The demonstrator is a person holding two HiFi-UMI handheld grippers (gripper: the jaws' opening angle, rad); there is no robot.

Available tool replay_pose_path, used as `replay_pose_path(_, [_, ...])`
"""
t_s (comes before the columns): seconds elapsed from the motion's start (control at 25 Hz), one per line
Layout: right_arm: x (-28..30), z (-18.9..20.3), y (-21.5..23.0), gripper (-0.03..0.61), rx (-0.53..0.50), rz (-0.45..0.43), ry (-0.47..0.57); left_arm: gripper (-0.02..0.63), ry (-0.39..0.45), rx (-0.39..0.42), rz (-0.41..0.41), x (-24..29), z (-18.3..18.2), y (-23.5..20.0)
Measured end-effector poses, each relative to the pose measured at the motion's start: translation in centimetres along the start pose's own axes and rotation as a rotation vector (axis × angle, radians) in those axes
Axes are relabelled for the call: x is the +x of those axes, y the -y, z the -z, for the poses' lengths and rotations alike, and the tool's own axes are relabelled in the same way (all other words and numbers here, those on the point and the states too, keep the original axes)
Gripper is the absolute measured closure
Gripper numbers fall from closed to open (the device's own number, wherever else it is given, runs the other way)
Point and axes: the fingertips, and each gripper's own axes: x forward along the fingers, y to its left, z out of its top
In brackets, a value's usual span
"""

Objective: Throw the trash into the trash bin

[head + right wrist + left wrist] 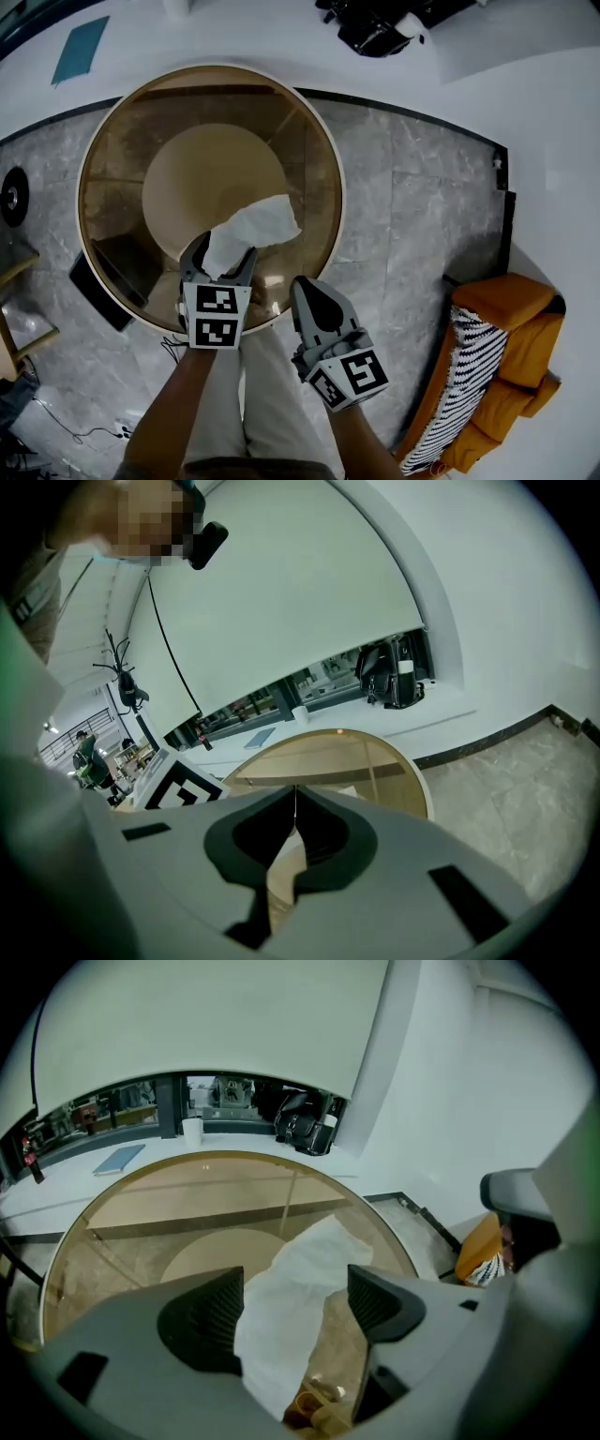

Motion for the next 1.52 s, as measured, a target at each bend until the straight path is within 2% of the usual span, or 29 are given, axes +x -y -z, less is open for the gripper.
replay_pose_path(0.2, [0.9, 2.6, 1.1, 0.558, 0.012, -0.006, -0.030, 0.270, -0.012, -0.001, -0.040, 3.2, 1.9, -0.3])
replay_pose_path(0.48, [0.4, 3.8, 1.7, 0.558, 0.006, -0.018, -0.056, 0.282, -0.003, -0.007, -0.126, 3.6, 2.3, -1.0])
replay_pose_path(0.52, [0.4, 3.8, 1.7, 0.558, 0.006, -0.020, -0.058, 0.327, -0.007, -0.008, -0.134, 3.5, 2.4, -1.1])
replay_pose_path(0.56, [0.5, 3.7, 1.6, 0.558, 0.006, -0.022, -0.058, 0.476, -0.009, -0.010, -0.133, 3.4, 2.4, -1.2])
replay_pose_path(0.6, [0.5, 3.7, 1.5, 0.558, 0.007, -0.023, -0.057, 0.586, -0.011, -0.015, -0.119, 3.3, 2.4, -1.2])
replay_pose_path(0.72, [0.6, 3.3, 1.2, 0.560, 0.005, -0.030, -0.054, 0.588, -0.014, -0.032, -0.082, 3.0, 2.3, -1.2])
replay_pose_path(1.04, [0.9, 2.4, -0.1, 0.560, -0.021, -0.057, -0.064, 0.587, 0.001, -0.056, -0.055, 0.6, 1.2, -0.6])
replay_pose_path(1.36, [0.4, -1.8, -4.7, 0.558, -0.079, -0.123, -0.073, 0.588, 0.069, -0.108, -0.033, -7.2, -3.4, -0.6])
replay_pose_path(1.52, [0.3, -3.3, -7.3, 0.558, -0.114, -0.181, -0.083, 0.586, 0.093, -0.132, -0.055, -10.5, -4.1, -1.0])
